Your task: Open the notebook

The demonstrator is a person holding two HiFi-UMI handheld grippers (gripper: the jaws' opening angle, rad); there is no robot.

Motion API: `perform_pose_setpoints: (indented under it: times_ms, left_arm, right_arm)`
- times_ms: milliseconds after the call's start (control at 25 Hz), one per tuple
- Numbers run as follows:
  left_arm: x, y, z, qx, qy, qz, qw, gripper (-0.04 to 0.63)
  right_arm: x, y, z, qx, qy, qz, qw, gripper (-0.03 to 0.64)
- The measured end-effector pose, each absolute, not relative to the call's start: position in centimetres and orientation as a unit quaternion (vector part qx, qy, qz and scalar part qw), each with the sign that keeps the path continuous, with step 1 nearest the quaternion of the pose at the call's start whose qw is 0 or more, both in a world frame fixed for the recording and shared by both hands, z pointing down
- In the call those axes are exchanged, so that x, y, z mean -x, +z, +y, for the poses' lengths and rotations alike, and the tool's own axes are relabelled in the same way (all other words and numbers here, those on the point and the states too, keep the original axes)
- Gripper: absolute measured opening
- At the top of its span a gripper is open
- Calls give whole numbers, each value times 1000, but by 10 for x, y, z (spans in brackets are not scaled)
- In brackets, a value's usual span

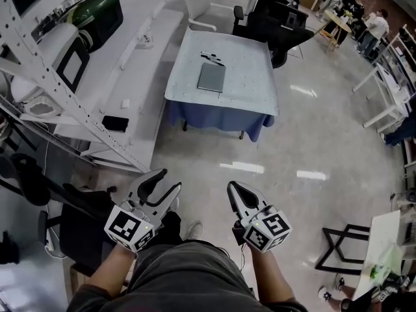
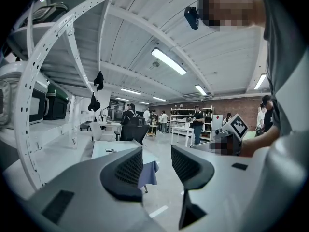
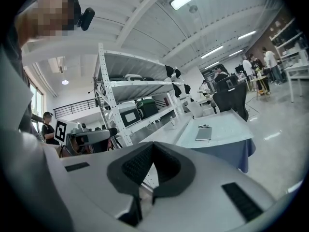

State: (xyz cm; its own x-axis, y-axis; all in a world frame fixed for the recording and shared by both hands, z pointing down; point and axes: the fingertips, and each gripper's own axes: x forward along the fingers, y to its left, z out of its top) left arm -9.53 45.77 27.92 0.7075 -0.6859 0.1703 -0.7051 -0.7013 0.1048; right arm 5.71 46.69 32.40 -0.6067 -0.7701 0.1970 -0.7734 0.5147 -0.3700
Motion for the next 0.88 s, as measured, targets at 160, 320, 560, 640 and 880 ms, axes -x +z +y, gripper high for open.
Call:
perform_pose_setpoints:
  times_ms: [160,320,560,640,880]
  left_arm:
    - [93,279,447,-921,56,-378,80,186]
    - [89,282,430,-922,53,-374,81,186]
    - [89,293,394,-923,53,-371,89,186]
    - [90,296,380,-923,53,-370,92,186]
    - [98,306,335,-922,56,-369,101,186]
  right_arm:
    - [-61,324,458,-447,212,-869,7,3]
    - [-65,328,442,-450,211,-868,12,3]
    - [-63,339,409,-451,216,-866,20,3]
    - [-60,341,395,-451,219,-865,22,3]
    - [-48,351,351,-447,226,-865,30,3]
